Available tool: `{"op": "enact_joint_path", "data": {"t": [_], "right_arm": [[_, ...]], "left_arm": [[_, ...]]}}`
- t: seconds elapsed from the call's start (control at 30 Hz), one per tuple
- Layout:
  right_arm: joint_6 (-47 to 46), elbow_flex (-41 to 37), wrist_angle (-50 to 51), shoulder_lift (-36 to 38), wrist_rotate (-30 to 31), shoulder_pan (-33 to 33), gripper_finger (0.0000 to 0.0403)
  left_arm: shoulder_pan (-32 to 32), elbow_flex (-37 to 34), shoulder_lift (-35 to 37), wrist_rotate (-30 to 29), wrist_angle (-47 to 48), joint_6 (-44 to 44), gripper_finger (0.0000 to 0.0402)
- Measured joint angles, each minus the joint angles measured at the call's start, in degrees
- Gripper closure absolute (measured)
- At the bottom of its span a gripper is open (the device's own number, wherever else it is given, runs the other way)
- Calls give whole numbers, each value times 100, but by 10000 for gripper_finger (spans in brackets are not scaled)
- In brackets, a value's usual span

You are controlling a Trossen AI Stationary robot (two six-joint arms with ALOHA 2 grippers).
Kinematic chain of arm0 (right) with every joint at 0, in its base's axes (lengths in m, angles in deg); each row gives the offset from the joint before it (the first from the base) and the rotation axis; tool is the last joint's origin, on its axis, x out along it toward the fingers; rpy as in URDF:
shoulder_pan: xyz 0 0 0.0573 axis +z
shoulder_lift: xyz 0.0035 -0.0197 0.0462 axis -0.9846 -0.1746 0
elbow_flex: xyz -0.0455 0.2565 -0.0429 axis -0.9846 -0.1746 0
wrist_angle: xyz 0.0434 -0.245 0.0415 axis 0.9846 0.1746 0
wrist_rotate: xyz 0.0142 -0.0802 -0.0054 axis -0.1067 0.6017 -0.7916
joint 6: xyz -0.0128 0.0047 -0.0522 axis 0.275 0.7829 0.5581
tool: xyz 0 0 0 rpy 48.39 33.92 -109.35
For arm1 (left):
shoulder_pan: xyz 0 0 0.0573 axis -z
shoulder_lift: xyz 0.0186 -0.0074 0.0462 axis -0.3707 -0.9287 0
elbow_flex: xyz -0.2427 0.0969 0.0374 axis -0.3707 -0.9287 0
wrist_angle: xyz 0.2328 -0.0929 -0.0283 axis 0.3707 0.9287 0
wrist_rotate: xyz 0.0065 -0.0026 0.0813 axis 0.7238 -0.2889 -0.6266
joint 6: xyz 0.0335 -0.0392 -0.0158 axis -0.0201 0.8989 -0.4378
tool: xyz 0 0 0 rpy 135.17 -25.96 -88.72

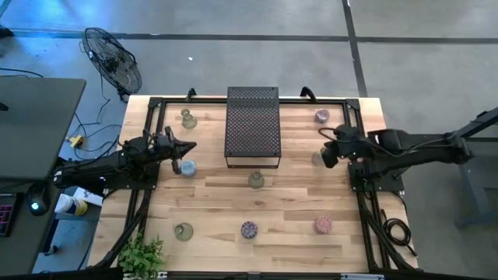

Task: Pick & Place candle stick holders
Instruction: Put the green glass candle holder on the of the shelf

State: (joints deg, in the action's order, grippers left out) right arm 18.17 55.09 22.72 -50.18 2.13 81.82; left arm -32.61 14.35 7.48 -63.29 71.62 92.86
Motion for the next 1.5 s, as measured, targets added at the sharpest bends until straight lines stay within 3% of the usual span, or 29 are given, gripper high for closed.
{"op": "enact_joint_path", "data": {"t": [0.13, 0.4, 0.53, 0.67, 0.83, 1.23, 1.5], "right_arm": [[-257, -372, 0, -5, -61, 39, 330], [-486, -820, 69, -5, -227, 1, 161], [-388, -1150, -253, -8, -251, 0, 115], [-151, -1321, -866, -109, -219, 0, 108], [-130, -1523, -993, -371, 236, -85, 108], [423, -1621, -2485, -1211, 401, -236, 108], [279, -1621, -2711, -1696, 806, -236, 158]], "left_arm": [[0, 0, 0, 115, 9, -72, 401], [0, -2, 0, 117, 7, -88, 401], [0, -2, 0, 117, 9, -218, 401], [0, -2, 0, 103, 22, -221, 401], [0, -2, 0, 93, 26, -221, 401], [0, -1, 0, 95, 33, -383, 401], [0, 0, 0, 91, 34, -678, 401]]}}
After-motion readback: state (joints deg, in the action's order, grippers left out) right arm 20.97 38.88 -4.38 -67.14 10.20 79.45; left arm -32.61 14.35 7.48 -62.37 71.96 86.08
